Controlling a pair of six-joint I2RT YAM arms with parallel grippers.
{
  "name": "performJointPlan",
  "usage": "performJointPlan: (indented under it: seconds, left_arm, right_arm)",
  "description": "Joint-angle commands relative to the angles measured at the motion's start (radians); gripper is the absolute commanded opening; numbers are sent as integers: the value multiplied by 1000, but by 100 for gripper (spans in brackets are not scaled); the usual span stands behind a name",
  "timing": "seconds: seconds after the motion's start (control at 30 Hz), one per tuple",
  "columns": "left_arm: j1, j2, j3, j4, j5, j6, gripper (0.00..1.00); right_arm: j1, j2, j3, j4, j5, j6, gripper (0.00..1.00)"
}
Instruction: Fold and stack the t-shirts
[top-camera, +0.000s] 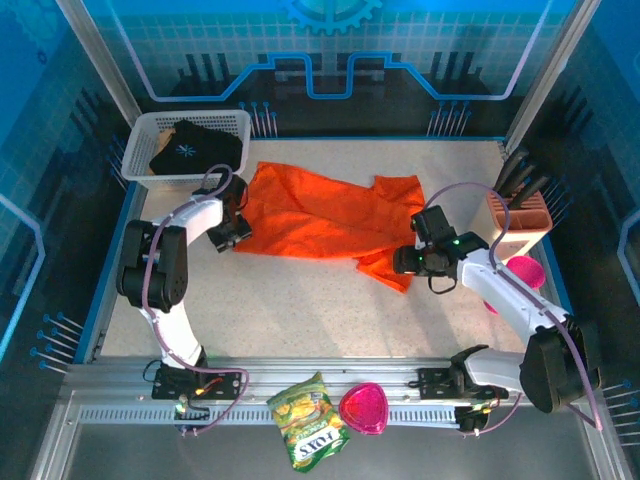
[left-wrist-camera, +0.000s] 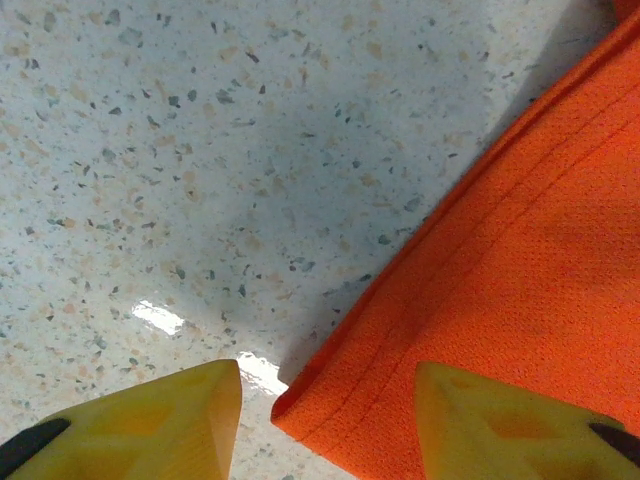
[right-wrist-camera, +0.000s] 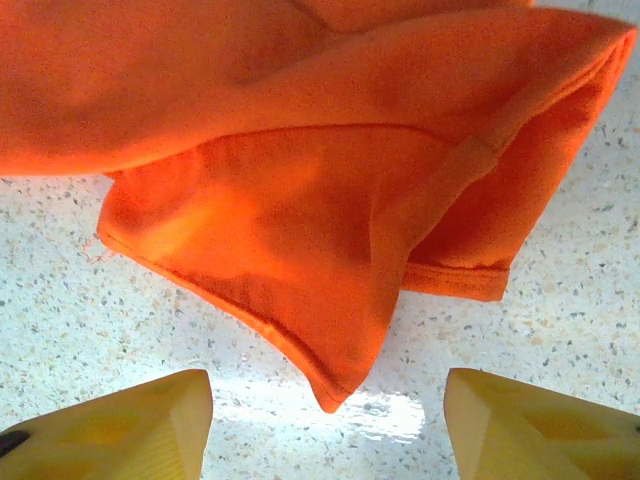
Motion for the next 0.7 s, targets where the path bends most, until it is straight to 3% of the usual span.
performJointPlan:
  seconds: [0.0, 0.27, 0.37, 0.47, 0.67]
  left_arm:
    - [4, -12, -32, -9, 30, -9, 50]
    - [-5, 46, -53, 17, 72, 0, 44]
    - [-16, 60, -36, 12, 59, 3, 26]
    - [-21, 62, -19, 15, 77, 10, 0]
    - [-66, -47, -6, -32, 67, 24, 0]
  right_arm:
    - [11, -16, -14, 6, -14, 13, 63]
    - [13, -17, -26, 21, -35, 21, 58]
    - [13, -29, -35, 20, -36, 22, 56]
    - [13, -45, -43, 18, -39, 22, 55]
    - [30, -74, -80, 24, -74, 57, 58]
